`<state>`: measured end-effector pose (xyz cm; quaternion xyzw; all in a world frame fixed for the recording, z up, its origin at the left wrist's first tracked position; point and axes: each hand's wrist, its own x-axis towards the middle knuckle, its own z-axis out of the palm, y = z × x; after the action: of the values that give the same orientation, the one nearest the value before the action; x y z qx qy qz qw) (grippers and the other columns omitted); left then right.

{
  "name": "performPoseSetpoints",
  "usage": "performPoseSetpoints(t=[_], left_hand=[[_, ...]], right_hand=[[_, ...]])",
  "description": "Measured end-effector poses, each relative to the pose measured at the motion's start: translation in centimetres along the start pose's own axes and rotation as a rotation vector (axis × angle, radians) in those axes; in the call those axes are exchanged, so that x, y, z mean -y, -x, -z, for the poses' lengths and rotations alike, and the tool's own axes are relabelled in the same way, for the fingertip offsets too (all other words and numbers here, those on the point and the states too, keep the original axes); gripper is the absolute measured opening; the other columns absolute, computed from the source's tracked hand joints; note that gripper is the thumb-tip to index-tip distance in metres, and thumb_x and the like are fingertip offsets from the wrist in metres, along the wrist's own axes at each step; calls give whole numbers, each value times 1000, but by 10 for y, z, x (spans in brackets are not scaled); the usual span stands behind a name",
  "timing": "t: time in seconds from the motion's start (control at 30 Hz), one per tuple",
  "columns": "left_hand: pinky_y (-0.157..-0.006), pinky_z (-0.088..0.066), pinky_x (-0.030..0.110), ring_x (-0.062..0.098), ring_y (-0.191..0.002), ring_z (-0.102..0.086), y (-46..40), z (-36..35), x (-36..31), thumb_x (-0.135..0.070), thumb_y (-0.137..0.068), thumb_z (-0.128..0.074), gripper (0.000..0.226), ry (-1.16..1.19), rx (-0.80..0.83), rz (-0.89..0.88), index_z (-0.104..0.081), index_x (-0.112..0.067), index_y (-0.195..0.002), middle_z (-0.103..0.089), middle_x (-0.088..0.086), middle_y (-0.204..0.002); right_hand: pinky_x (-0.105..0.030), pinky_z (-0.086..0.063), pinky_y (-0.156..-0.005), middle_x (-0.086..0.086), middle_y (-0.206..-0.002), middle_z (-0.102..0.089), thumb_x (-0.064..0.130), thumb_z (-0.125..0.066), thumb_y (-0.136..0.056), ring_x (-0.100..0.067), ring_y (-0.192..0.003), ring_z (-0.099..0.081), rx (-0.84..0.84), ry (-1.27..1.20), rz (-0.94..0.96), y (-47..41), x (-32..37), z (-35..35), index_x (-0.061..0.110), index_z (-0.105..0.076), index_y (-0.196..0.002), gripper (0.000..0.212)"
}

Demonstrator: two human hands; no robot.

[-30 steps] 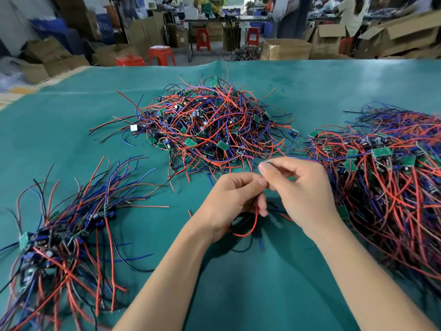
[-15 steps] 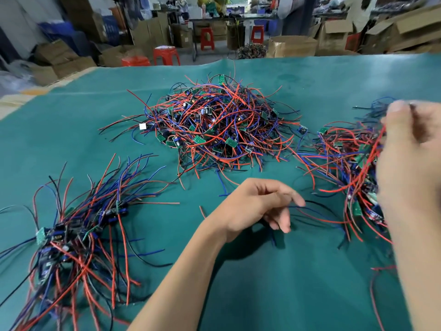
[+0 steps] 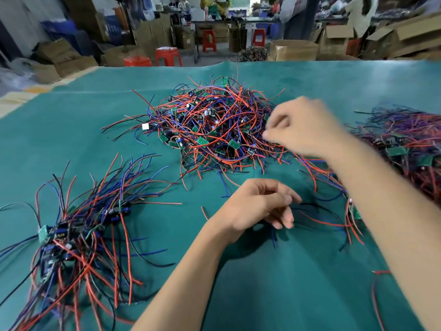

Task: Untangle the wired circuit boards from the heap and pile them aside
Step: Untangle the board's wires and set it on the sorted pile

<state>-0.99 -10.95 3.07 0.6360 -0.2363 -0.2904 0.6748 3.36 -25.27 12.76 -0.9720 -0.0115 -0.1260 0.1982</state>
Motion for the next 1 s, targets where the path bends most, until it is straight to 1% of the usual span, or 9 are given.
performPoseSetpoints(t=[0.1, 0.17, 0.3, 0.37, 0.47, 0.63, 0.73, 0.9, 1.0], left_hand=[[-54, -48, 21, 18, -58, -61, 0, -1, 1, 1, -98, -49, 18, -4, -7, -5, -64, -6, -93, -62, 11, -66], [-54, -49, 21, 19, -58, -61, 0, -1, 0, 3, -97, -48, 25, -11, -10, -7, -63, -12, -83, -63, 11, -65], [-54, -49, 20, 20, -57, -59, -1, -1, -1, 5, -96, -47, 28, -21, -12, -3, -61, -13, -78, -62, 15, -65], [-54, -49, 21, 19, -58, -59, -1, 0, -1, 4, -96, -48, 28, -16, -22, -1, -63, -12, -80, -62, 15, -66], [-54, -50, 20, 19, -60, -60, -1, 0, -1, 4, -96, -48, 17, 16, -51, 9, -63, -2, -100, -61, 15, -69], [-54, -54, 23, 24, -66, -68, -7, 0, 1, -9, -104, -42, 22, 257, -209, 49, -56, 1, -117, -69, 16, -78], [-61, -58, 28, 26, -73, -71, -11, 1, 1, -18, -106, -41, 20, 385, -273, 4, -56, -7, -114, -71, 16, -88], [-58, -55, 20, 6, -58, -64, -11, 1, 4, -14, -105, -44, 23, 332, -347, -33, -57, -11, -86, -67, -2, -67], [-58, -54, 20, 8, -61, -68, -11, 3, 4, -11, -105, -40, 27, 321, -368, -20, -57, -8, -84, -71, 1, -69]], right_hand=[[-41, -54, -95, -8, -115, -70, 40, -82, -79, -32, -107, -66, 211, 157, 12, -20, 19, -43, 26, -70, -103, 30], [-40, -51, -88, -10, -120, -65, 44, -79, -85, -36, -109, -64, 200, 228, 13, -26, 22, -62, 21, -68, -109, 35], [-41, -52, -78, -11, -109, -70, 28, -73, -92, -38, -97, -67, 101, 264, 49, -29, 19, -79, 19, -71, -95, 10], [-42, -54, -81, -12, -108, -71, 30, -73, -93, -39, -98, -67, 115, 246, 28, -27, 16, -77, 19, -72, -95, 12], [-45, -56, -89, -13, -104, -73, 36, -73, -92, -37, -102, -66, 85, 171, -11, -19, 7, -61, 15, -74, -90, 22], [-43, -56, -82, -13, -97, -73, 40, -72, -88, -40, -97, -67, -179, 133, -157, 22, -20, -30, 22, -70, -85, 18], [-42, -54, -74, -10, -89, -75, 38, -73, -86, -41, -90, -68, -301, 154, -130, 57, -22, -38, 23, -71, -86, 15], [-41, -50, -64, -4, -81, -71, 28, -74, -85, -38, -81, -66, -304, 92, 63, 90, -15, -69, 16, -67, -78, 16], [-43, -53, -67, -1, -76, -70, 27, -74, -86, -32, -79, -66, -311, -52, 147, 91, -21, -74, 16, -71, -77, 14]])
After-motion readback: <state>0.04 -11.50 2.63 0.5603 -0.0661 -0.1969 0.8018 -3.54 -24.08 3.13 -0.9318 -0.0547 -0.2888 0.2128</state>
